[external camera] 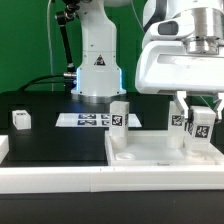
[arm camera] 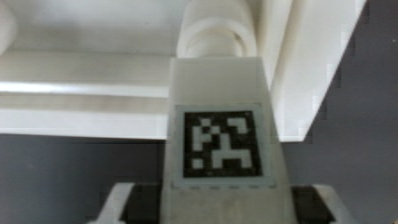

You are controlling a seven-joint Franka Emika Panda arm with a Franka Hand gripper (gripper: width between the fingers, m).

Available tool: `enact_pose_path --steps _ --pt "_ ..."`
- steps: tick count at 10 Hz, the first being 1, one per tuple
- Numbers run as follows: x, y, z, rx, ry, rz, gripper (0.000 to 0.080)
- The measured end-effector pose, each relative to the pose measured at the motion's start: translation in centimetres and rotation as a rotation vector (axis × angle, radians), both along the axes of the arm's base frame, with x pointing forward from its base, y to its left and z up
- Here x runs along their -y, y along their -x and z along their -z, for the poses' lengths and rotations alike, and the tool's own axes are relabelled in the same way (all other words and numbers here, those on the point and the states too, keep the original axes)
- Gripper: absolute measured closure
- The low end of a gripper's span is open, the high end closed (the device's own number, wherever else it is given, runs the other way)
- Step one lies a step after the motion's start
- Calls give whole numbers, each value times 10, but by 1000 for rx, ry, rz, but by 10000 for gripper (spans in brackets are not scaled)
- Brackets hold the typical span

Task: Assemble square table

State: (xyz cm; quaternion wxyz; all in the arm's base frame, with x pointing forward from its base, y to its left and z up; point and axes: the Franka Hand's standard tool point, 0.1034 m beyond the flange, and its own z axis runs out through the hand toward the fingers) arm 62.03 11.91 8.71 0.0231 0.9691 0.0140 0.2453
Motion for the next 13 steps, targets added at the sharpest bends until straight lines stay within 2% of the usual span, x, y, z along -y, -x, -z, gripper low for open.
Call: enact_pose_path --steps 2,6,9,11,12,13 --pt "0 1 4 4 3 -3 509" --pt "-2 0 4 66 2 -17 509" --pt "-2 0 4 66 8 -28 509" --pt "-2 0 4 65 11 -32 247" --pt "-2 0 4 65 12 -34 181" --pt "-2 0 4 65 14 -37 181"
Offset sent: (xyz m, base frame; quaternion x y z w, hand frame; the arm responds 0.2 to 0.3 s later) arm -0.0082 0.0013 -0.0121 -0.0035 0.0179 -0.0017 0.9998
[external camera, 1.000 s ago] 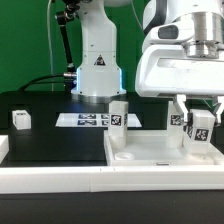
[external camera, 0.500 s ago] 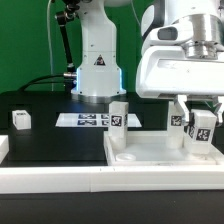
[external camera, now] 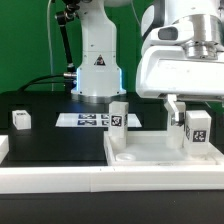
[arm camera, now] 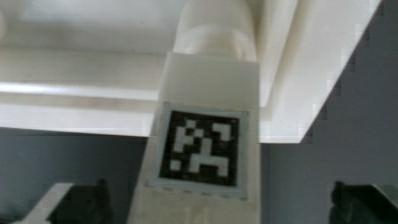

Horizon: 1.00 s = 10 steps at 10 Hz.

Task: Assemble square table

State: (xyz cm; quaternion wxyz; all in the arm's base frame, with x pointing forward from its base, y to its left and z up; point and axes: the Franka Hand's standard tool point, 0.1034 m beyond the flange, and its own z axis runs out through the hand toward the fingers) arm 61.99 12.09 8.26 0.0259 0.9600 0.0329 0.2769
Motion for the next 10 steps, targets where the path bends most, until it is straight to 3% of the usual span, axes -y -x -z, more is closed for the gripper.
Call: enact_pose_path --steps 3,6,9,10 --pt "2 -1 -1 -3 13 -18 151" --pt "14 -6 -27 -30 23 -38 150" --pt "13 -4 -22 -66 26 -36 150" --pt "14 1 -16 -179 33 -28 150"
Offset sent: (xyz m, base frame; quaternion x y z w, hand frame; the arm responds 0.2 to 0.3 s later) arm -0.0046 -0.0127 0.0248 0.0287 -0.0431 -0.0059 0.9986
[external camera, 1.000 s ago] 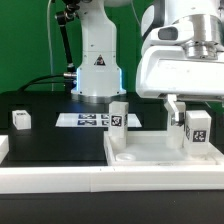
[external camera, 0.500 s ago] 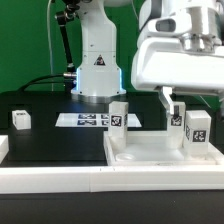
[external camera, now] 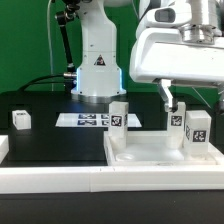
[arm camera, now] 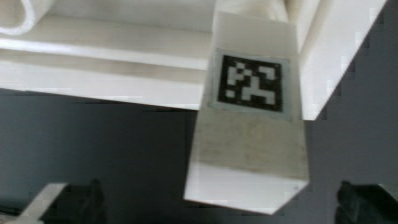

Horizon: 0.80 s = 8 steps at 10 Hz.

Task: Assemble square table

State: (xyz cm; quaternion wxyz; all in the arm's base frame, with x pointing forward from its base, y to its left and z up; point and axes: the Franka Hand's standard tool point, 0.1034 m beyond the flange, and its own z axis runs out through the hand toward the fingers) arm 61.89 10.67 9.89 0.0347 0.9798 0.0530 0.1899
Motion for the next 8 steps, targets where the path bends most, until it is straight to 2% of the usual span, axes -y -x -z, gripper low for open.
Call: enact_pose_path --steps 2,3,5,8 --pt "2 -8 -3 -94 7 11 150" --pt "-1 -2 1 -183 12 29 150" --pt "-11 -1 2 -300 32 61 150" --pt "-8 -2 3 -297 29 66 150"
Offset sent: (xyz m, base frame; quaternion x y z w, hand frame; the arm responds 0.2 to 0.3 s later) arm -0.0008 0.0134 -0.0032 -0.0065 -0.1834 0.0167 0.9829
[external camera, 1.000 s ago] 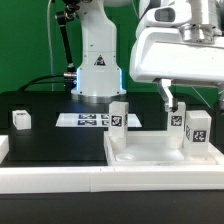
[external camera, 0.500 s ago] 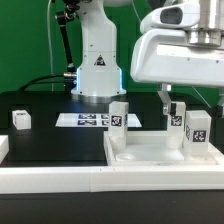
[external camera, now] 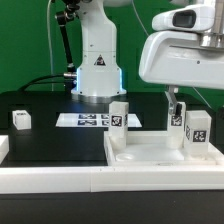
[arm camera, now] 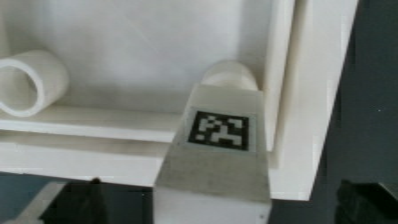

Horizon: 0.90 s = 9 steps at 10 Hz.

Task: Assemble square table

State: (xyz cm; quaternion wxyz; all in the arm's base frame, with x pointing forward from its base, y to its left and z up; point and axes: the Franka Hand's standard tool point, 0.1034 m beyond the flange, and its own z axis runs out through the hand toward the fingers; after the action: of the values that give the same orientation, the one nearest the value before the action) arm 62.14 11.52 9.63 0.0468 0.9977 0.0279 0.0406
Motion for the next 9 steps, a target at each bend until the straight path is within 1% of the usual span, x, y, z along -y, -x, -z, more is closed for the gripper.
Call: enact_pose_path --steps 1,2,4,5,6,9 --pt "4 -1 0 -2 -33 45 150" --pt "6 -2 1 -5 -98 129 150" --pt "8 -5 2 -10 -166 201 150" --pt "9 -6 0 -11 -209 235 150" --pt "9 -6 1 -14 -217 242 150" --pt "6 -3 7 -18 -188 236 150"
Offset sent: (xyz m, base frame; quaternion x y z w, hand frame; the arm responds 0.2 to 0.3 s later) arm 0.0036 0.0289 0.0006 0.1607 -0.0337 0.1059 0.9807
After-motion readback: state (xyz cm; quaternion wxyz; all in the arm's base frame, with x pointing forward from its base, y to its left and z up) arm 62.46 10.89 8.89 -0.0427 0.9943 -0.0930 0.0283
